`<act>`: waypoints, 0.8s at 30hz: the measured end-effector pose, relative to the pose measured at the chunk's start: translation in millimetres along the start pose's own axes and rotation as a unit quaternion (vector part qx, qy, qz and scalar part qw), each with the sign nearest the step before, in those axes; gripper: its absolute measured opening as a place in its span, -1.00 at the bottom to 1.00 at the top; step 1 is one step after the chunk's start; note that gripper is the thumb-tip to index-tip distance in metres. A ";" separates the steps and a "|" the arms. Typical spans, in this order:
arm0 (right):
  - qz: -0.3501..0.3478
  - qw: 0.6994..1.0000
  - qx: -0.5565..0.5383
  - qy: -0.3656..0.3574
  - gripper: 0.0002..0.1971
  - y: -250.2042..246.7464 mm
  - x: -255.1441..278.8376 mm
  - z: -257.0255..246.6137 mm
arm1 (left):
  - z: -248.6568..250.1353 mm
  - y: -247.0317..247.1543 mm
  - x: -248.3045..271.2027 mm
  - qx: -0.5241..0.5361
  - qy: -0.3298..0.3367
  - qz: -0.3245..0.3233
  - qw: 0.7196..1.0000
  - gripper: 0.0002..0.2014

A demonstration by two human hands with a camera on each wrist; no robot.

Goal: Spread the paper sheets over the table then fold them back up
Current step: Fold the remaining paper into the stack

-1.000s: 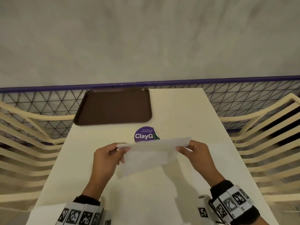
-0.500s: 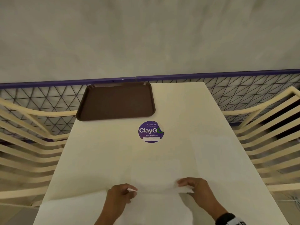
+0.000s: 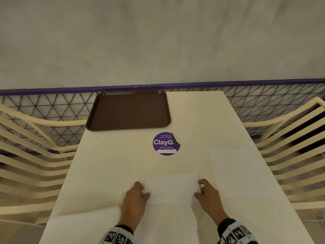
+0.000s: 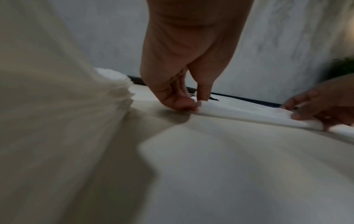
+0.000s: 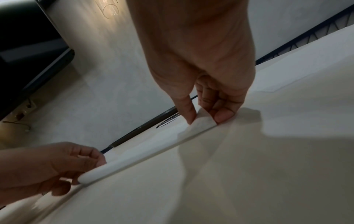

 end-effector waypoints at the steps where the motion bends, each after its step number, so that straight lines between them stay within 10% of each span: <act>1: 0.002 1.000 -0.002 0.000 -0.68 -0.2 1.2 -0.7 | 7.0 0.3 3.8 -0.036 0.031 0.022 0.999 -0.81; 6: 0.012 1.000 0.007 0.001 -0.64 0.7 2.3 0.8 | 52.6 45.1 37.3 -0.223 0.253 -0.072 0.939 -0.70; 14: 0.047 0.991 0.120 -0.022 -0.44 3.7 3.1 -0.8 | 5.3 96.1 38.4 -0.432 0.173 -0.299 0.833 -0.21; 18: 0.108 0.918 0.332 -0.189 -0.26 30.9 23.1 -30.8 | 30.4 98.6 46.0 -0.458 0.310 -0.260 0.792 0.02; 22: -0.056 0.856 0.447 -0.253 -0.37 101.8 27.4 -9.3 | 27.8 89.5 35.9 -0.407 0.200 -0.264 0.851 -0.29; 24: -0.077 0.856 0.452 -0.240 -0.31 106.1 25.1 1.2 | 37.6 85.4 39.9 -0.426 0.259 -0.205 0.842 -0.36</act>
Point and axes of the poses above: each hand's wrist, its own x-axis away from the middle knuckle, its own y-axis out of the palm, z = x × y, the point moved 8 cm from there along -x, towards the middle knuckle, and after that the axes turned 11 degrees about -z, right-handed, at the moved point
